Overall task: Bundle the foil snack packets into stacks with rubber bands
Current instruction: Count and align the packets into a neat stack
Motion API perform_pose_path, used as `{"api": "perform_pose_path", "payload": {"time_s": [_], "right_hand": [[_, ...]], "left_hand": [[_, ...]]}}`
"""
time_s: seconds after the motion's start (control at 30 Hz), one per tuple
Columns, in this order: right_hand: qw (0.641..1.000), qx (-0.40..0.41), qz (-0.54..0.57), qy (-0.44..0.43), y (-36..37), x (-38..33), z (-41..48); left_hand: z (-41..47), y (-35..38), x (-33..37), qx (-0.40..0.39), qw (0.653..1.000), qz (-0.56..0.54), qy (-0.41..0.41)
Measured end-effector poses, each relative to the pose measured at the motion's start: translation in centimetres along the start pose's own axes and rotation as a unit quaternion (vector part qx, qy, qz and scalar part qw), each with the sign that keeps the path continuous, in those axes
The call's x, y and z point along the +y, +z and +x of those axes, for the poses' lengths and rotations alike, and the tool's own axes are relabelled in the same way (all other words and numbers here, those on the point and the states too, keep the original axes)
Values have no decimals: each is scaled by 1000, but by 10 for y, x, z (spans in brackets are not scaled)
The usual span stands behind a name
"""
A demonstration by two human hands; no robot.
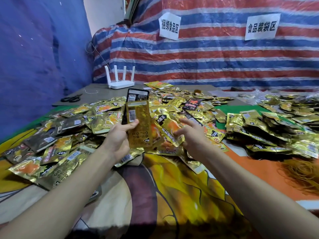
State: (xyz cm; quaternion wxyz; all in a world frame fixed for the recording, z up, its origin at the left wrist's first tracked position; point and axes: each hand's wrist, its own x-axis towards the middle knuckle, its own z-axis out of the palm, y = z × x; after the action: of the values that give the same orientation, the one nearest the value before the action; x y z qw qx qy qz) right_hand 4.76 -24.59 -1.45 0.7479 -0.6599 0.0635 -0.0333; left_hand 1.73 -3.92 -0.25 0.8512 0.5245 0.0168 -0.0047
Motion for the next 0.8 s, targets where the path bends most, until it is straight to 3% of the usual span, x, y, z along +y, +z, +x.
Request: {"api": "perform_pose_path", "payload": {"time_s": [0.1,0.2,0.3,0.4,0.57,0.8], "right_hand": [[995,-55,72,51,5,7,-1],[988,-94,103,66,14,15,-3],[993,-107,46,21,18,22,-6],[993,-111,-7,-30,16,23,-8],[984,-111,15,-137,28,13,-17],[979,-40,-7,-200,41,22,-25]], "left_hand": [[-2,7,-13,-17,999,-21,-28],[-1,14,-26,4,999,-42,0],[-1,19,-36,0,999,-22,31],[-2,21,-41,17,990,82,109],[-2,29,-47,9,950,218,223],[-5,22,-64,-59,943,275,178]]}}
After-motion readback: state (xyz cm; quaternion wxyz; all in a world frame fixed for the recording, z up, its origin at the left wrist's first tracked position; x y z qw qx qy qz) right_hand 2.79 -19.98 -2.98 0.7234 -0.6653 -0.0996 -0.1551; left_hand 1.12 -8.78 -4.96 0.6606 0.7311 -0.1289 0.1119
